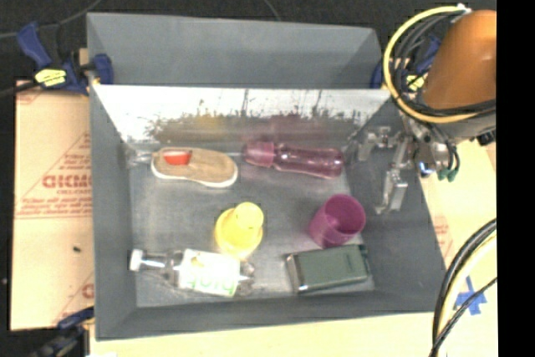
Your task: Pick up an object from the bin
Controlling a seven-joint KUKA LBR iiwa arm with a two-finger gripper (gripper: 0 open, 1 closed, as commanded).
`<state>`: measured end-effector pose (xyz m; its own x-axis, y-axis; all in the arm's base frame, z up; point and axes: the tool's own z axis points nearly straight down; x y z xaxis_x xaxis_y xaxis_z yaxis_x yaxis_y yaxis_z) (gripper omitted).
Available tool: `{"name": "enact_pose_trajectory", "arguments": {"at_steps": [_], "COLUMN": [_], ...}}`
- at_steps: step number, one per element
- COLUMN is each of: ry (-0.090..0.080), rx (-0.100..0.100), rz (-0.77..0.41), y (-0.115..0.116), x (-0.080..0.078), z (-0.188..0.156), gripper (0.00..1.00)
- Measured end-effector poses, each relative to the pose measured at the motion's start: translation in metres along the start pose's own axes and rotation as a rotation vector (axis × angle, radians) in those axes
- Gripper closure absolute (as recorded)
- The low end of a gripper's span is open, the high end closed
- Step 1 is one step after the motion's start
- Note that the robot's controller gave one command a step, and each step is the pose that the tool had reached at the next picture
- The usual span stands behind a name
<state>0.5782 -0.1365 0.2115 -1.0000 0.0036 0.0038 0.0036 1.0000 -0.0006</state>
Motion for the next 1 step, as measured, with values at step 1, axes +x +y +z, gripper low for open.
{"name": "enact_pose_trajectory", "arguments": {"at_steps": [1], "ry": [-0.008], "rx": [0.001], "rz": [-0.004], "y": [0.0006], "x": [-0.0016], "z": [-0.0049], "gripper": [0.0]}}
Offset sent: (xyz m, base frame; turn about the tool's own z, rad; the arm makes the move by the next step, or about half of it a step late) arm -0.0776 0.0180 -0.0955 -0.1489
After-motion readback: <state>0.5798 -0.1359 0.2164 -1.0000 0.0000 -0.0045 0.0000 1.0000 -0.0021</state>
